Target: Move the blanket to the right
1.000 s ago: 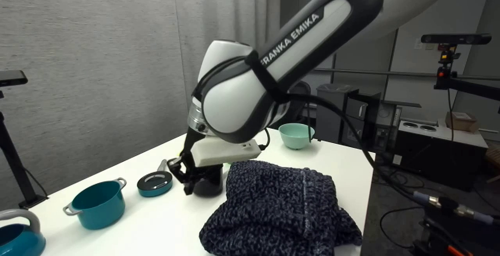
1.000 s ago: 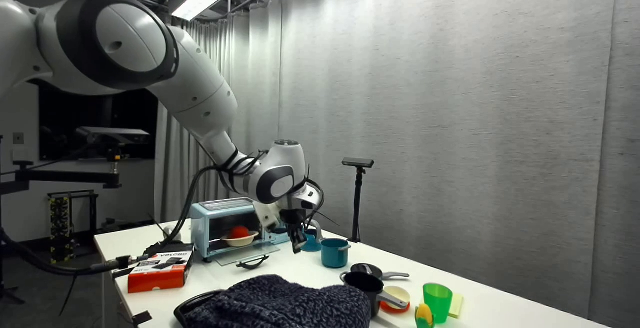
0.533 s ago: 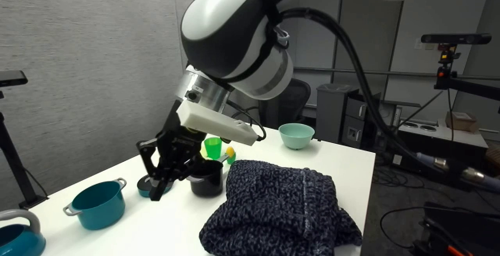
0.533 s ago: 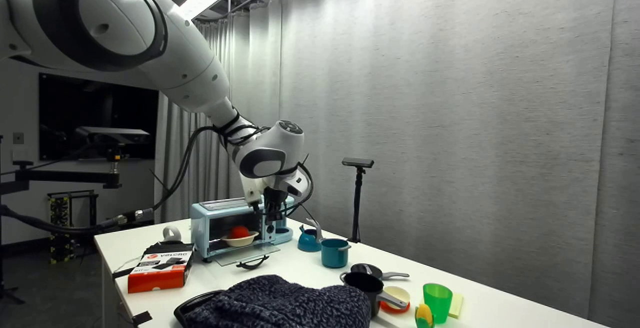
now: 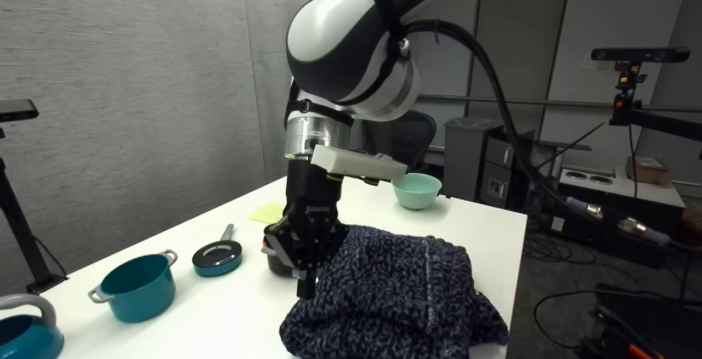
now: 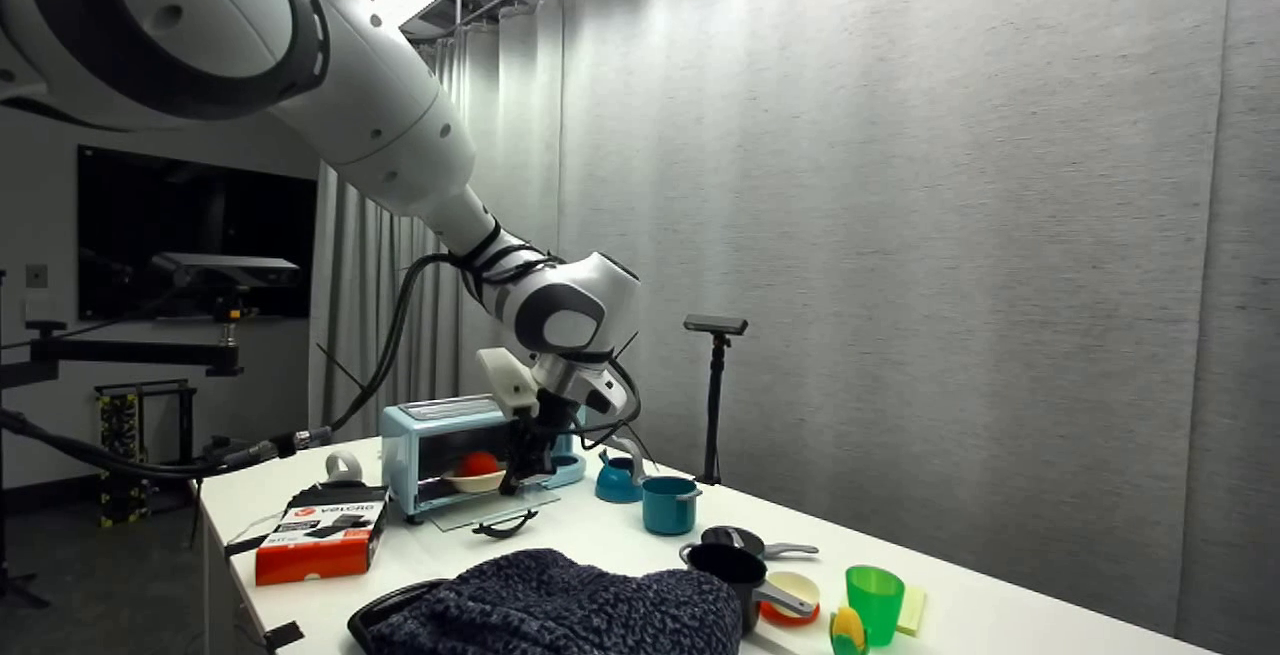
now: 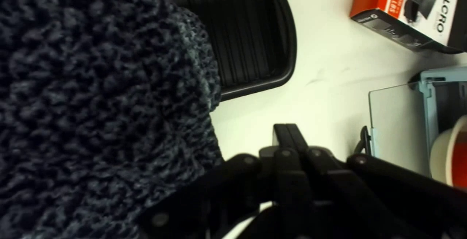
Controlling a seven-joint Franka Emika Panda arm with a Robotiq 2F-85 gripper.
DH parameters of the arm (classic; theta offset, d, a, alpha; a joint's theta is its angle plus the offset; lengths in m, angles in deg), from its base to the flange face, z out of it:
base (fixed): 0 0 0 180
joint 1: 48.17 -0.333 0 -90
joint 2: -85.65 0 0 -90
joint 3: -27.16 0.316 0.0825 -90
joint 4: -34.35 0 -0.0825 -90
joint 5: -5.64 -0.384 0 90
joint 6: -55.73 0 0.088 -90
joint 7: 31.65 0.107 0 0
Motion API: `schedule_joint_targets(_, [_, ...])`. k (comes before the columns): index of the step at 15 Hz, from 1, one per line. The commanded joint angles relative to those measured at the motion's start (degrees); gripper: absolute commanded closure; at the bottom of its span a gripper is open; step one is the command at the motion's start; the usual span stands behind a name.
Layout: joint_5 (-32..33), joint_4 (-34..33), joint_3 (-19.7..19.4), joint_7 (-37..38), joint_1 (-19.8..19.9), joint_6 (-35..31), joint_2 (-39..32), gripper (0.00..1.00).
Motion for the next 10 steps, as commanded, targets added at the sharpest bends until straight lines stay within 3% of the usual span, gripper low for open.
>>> schedule_joint_targets(1, [4.66,2.65,-2.17,-3.3,-2.92,-5.77,0.61,1.0])
schedule_joint_targets(5, [2.65,4.88,-0.89,-6.82,-2.93,-14.2,-0.72,1.0])
schedule_joint_targets(10, [7.87,3.37,-2.08,-4.41,-5.09,-9.41,-3.43,1.0])
